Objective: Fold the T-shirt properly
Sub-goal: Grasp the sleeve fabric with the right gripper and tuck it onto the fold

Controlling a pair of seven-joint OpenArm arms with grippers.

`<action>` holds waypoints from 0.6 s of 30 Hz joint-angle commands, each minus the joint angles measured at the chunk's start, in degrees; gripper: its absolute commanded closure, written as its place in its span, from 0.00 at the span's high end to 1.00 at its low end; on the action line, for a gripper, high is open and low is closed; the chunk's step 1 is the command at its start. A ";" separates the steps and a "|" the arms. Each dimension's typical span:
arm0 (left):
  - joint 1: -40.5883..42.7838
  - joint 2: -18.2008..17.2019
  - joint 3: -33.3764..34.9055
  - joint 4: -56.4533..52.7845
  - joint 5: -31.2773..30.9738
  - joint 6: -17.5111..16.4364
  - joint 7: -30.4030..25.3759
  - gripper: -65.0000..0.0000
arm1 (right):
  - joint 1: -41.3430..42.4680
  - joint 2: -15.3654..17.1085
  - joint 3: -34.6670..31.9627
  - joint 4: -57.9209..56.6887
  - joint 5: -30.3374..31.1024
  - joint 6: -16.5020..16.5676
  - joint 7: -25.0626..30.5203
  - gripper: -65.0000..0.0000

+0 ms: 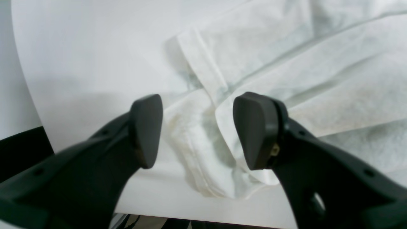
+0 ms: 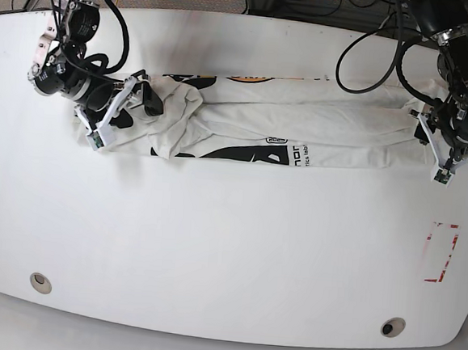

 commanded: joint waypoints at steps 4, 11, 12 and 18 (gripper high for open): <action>-0.19 -0.80 -0.17 0.85 -0.18 -0.03 -0.48 0.57 | 1.55 -1.16 -2.36 -0.76 1.08 0.34 0.57 0.69; -0.01 -0.80 -0.17 0.85 -0.18 -0.03 -0.48 0.57 | 1.55 -5.12 -7.10 3.90 1.34 0.34 -0.39 0.69; -0.01 -0.80 -0.26 0.85 -0.18 -0.03 -0.48 0.57 | 1.64 -5.91 -7.81 4.61 2.05 0.34 -1.45 0.69; -0.01 -0.80 -0.26 0.85 -0.18 -0.03 -0.48 0.57 | 2.17 -9.87 -10.27 7.77 6.44 0.34 -4.88 0.69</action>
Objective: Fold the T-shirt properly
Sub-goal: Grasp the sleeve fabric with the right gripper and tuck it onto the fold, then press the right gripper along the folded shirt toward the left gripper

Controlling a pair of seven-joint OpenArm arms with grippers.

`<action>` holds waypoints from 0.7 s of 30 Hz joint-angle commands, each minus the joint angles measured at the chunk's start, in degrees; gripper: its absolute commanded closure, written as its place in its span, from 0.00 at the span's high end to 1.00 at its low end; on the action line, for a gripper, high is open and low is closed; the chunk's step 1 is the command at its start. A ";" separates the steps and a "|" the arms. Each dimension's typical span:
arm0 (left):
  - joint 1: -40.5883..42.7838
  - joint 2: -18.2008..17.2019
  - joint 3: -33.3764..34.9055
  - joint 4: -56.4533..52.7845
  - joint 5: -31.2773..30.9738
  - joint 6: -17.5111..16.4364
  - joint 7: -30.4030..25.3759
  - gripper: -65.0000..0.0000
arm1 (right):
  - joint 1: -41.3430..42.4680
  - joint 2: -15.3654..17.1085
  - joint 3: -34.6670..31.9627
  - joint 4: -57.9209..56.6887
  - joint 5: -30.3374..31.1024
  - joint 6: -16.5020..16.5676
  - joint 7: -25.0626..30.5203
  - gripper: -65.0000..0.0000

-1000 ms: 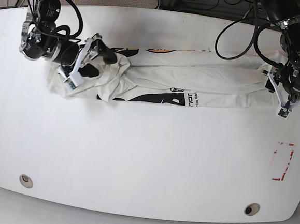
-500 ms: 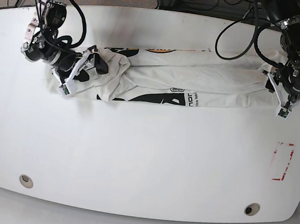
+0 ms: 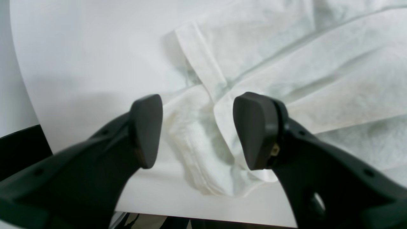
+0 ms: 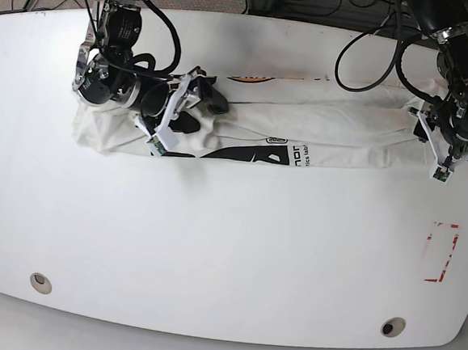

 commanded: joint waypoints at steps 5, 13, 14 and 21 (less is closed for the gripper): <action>-0.62 -0.82 -0.26 0.85 -0.16 -0.03 -0.46 0.57 | 1.27 -1.87 -1.47 2.99 3.79 0.28 -0.51 0.69; -0.62 -1.17 -0.35 0.94 -0.16 -0.03 -0.46 0.57 | 1.45 0.85 -1.29 3.16 3.79 0.28 -1.21 0.69; -0.62 -1.17 -0.35 0.94 -0.16 -0.03 -0.46 0.57 | 1.45 1.99 -0.68 3.16 3.70 0.28 -1.13 0.69; -0.62 -1.26 -0.43 1.03 -0.16 -0.03 -0.46 0.57 | 1.18 4.90 1.61 1.58 3.52 0.28 1.16 0.69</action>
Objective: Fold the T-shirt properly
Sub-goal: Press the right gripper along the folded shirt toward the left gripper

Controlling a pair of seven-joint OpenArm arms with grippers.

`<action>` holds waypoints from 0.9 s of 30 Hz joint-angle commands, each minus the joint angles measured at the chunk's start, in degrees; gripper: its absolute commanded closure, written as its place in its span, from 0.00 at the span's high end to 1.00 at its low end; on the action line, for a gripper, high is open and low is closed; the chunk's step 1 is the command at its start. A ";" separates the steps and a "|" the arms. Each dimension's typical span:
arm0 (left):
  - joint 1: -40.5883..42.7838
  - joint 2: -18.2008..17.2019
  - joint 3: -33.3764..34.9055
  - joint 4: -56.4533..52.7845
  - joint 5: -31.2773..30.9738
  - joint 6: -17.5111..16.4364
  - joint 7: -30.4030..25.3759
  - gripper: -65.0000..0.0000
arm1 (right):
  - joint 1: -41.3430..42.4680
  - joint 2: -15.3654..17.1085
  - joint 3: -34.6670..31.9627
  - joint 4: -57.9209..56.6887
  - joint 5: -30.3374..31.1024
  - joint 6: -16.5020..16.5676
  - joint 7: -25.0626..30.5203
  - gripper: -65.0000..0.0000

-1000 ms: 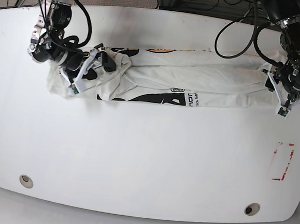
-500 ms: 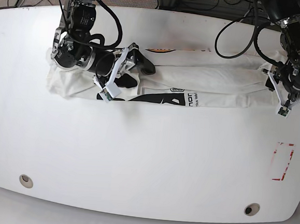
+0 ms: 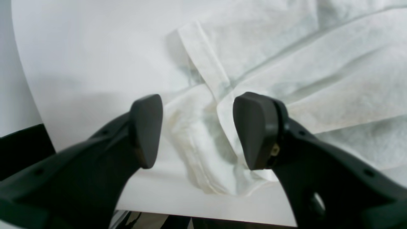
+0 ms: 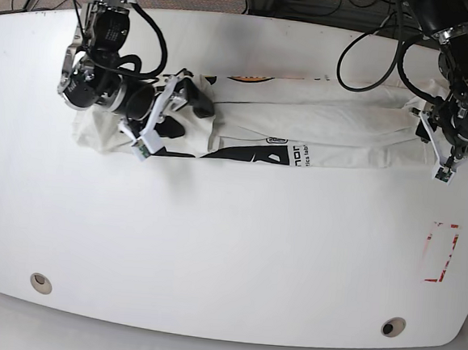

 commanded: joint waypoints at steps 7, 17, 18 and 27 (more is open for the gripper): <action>-0.62 -0.78 -0.30 1.11 -0.18 -0.03 -0.48 0.57 | -0.68 -1.87 -6.66 -2.83 1.99 0.17 3.05 0.68; -0.89 -0.78 -0.30 1.20 -0.18 -0.03 -0.48 0.57 | -0.77 -3.80 -13.52 -2.83 1.99 0.17 4.45 0.68; -0.89 -0.78 -0.30 1.20 -0.18 -0.03 -0.48 0.57 | -0.68 -3.63 -13.79 -2.74 2.17 0.17 4.45 0.68; -1.06 -2.01 -0.22 1.47 -0.45 -0.03 -0.48 0.57 | -0.24 2.44 -10.53 5.35 2.17 0.17 4.45 0.68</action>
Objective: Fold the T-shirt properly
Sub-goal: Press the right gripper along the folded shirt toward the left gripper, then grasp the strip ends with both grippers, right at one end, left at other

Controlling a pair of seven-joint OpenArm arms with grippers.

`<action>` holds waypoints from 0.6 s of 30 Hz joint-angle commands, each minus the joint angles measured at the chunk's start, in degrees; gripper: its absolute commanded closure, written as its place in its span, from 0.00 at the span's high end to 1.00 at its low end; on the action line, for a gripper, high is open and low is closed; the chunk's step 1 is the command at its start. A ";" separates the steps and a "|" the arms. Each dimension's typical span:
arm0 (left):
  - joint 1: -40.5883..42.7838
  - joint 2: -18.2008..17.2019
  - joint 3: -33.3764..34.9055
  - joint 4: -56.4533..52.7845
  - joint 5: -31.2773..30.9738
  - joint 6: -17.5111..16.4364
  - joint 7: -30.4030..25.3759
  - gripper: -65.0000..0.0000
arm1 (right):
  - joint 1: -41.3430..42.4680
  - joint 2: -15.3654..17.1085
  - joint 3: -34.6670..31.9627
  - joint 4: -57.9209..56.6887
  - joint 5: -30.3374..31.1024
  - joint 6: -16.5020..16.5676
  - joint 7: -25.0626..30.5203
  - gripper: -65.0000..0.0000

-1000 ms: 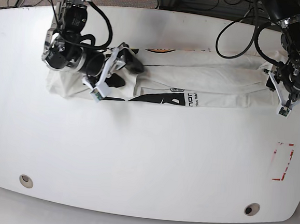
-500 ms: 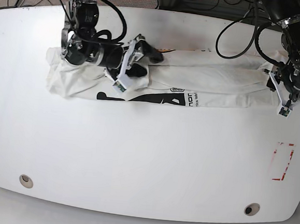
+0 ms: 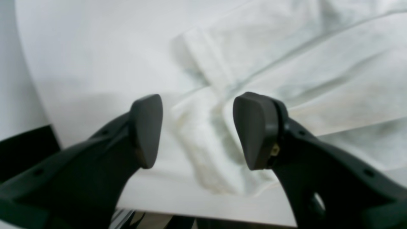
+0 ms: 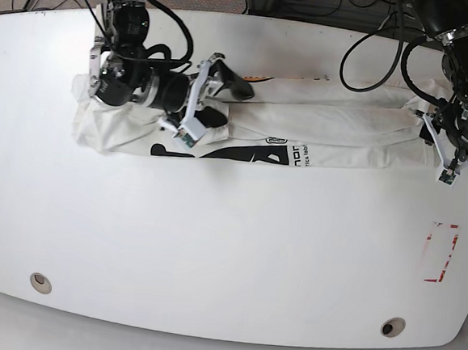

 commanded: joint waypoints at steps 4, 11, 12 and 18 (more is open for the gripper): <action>-0.76 -0.59 -0.22 4.19 -0.20 -0.03 -0.46 0.57 | 0.41 4.75 5.99 4.20 1.16 0.06 1.42 0.68; -0.41 0.91 -3.38 8.50 -0.20 -0.03 -0.46 0.57 | -1.61 6.16 13.20 4.20 0.90 0.06 1.59 0.47; -0.41 1.79 -4.52 8.76 -0.20 -0.03 -0.46 0.57 | -1.87 6.16 14.43 4.20 0.90 0.06 1.68 0.38; -0.58 3.90 -10.33 8.76 -0.20 -0.03 -0.46 0.57 | -2.22 6.07 17.25 3.93 -5.69 0.06 1.77 0.07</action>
